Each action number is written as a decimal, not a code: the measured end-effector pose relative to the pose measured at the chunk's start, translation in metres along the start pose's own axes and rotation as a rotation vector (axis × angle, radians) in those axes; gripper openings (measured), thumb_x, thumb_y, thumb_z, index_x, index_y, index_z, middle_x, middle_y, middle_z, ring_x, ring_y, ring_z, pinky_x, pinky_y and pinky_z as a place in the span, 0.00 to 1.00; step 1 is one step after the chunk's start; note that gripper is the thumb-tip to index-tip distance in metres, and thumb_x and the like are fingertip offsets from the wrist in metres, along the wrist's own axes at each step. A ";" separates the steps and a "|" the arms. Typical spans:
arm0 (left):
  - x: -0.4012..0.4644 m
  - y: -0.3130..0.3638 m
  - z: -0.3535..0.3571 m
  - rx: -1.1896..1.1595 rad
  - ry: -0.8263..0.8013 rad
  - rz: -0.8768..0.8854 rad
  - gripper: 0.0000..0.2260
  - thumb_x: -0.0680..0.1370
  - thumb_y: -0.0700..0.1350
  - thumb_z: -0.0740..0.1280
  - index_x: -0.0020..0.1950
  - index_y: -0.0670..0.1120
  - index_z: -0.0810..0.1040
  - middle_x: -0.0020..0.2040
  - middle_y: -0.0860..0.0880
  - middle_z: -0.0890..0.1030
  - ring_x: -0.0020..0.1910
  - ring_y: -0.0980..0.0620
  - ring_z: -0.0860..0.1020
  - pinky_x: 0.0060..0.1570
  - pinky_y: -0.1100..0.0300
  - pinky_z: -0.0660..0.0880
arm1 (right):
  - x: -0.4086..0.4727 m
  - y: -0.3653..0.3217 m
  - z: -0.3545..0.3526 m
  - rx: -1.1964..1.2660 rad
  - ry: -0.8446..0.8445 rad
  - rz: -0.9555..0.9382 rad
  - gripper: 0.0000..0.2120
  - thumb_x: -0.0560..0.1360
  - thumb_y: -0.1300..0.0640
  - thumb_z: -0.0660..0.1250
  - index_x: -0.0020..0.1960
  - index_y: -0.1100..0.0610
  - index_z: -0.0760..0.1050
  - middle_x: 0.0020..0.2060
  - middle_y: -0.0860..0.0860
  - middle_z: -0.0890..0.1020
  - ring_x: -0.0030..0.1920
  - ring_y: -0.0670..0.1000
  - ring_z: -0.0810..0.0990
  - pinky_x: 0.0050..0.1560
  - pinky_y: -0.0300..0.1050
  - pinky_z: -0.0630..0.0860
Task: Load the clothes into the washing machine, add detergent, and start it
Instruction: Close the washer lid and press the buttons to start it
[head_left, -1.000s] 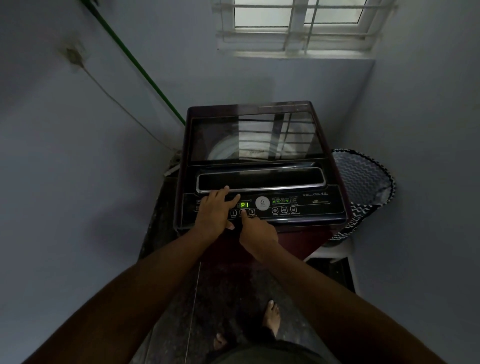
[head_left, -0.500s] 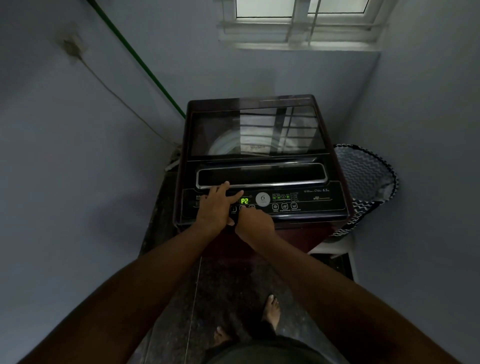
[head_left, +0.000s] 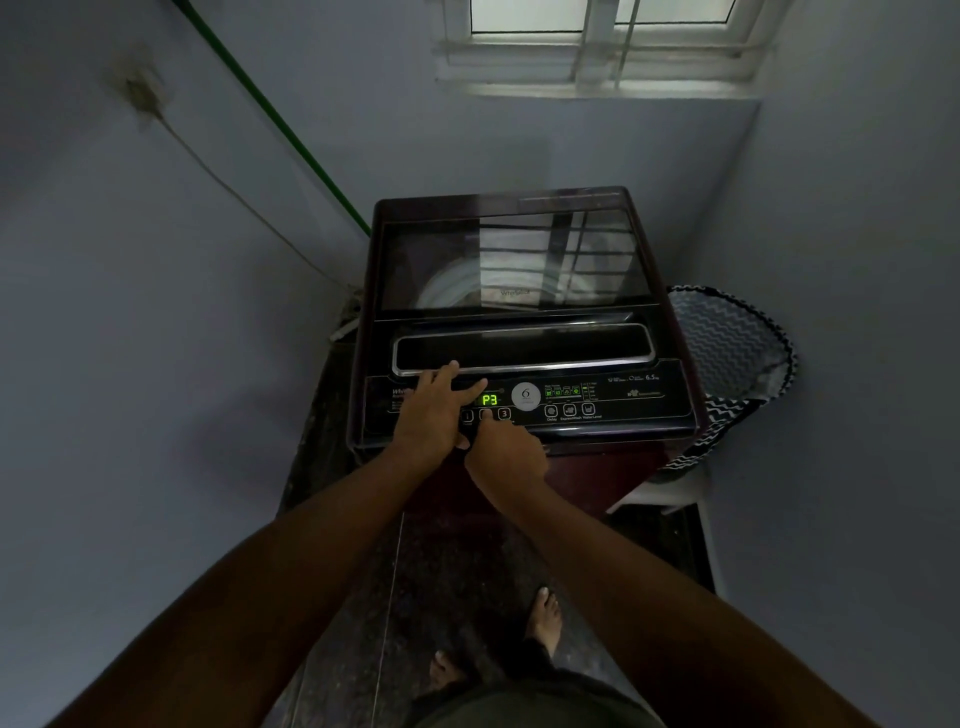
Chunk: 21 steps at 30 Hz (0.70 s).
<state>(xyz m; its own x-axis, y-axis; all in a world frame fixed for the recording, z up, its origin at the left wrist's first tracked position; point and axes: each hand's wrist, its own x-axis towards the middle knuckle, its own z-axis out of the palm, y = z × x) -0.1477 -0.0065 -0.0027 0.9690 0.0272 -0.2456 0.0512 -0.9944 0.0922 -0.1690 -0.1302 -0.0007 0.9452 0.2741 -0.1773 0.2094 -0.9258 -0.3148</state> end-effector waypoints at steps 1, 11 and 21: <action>0.000 0.000 0.000 -0.002 0.000 0.000 0.45 0.67 0.47 0.79 0.77 0.62 0.57 0.79 0.46 0.53 0.76 0.42 0.54 0.70 0.39 0.64 | 0.002 -0.001 -0.001 -0.001 -0.002 0.005 0.12 0.77 0.55 0.60 0.59 0.57 0.73 0.43 0.52 0.82 0.42 0.53 0.81 0.37 0.45 0.72; -0.003 0.000 0.001 -0.007 0.020 0.012 0.45 0.67 0.46 0.78 0.77 0.62 0.57 0.79 0.45 0.53 0.76 0.42 0.54 0.70 0.40 0.63 | 0.009 0.005 0.001 0.052 0.013 0.019 0.08 0.78 0.52 0.60 0.52 0.53 0.75 0.38 0.49 0.82 0.36 0.50 0.80 0.39 0.46 0.78; 0.000 0.002 0.002 -0.029 0.012 -0.005 0.45 0.66 0.46 0.79 0.76 0.62 0.58 0.79 0.46 0.53 0.76 0.42 0.53 0.71 0.38 0.62 | 0.005 0.006 0.009 0.021 0.064 0.023 0.13 0.79 0.52 0.57 0.60 0.53 0.74 0.39 0.50 0.82 0.38 0.53 0.82 0.39 0.48 0.79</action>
<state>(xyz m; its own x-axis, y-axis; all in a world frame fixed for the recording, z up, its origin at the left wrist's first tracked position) -0.1484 -0.0085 -0.0044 0.9716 0.0337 -0.2342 0.0631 -0.9909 0.1190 -0.1648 -0.1323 -0.0120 0.9639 0.2350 -0.1251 0.1828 -0.9259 -0.3305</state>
